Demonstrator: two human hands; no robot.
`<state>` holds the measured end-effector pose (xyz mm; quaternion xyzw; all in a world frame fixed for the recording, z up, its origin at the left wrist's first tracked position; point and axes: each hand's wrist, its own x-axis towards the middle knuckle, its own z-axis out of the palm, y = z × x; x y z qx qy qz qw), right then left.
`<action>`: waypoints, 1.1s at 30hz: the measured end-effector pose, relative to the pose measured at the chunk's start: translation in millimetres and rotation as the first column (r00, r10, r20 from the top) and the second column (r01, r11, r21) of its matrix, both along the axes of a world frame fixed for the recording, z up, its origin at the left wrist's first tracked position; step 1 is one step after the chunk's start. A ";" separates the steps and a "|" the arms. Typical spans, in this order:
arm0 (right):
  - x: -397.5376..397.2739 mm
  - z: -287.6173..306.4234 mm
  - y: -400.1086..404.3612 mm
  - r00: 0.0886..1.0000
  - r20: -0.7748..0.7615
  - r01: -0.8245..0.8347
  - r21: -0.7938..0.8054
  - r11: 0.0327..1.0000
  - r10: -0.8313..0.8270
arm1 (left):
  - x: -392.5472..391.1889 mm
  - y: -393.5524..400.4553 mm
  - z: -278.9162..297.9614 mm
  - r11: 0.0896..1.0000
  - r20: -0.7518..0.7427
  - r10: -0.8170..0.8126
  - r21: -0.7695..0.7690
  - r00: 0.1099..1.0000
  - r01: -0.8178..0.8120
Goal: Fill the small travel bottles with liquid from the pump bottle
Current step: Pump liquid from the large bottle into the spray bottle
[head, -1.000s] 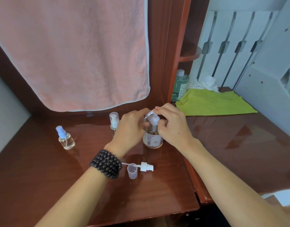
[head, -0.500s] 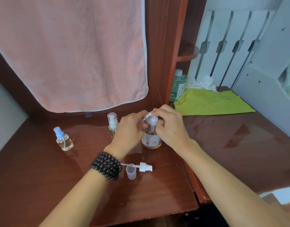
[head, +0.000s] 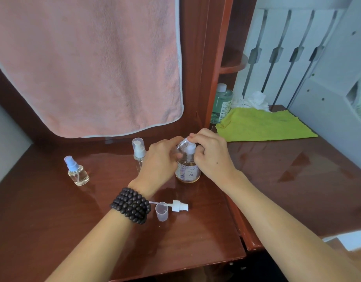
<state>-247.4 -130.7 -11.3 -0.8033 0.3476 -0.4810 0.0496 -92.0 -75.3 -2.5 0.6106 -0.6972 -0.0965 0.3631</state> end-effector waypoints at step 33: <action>0.0 5.3 1.4 0.999 0.041 0.003 0.003 1.000 -0.003 | 1.7 -1.1 5.2 1.000 -0.026 -0.006 0.022 1.000 0.007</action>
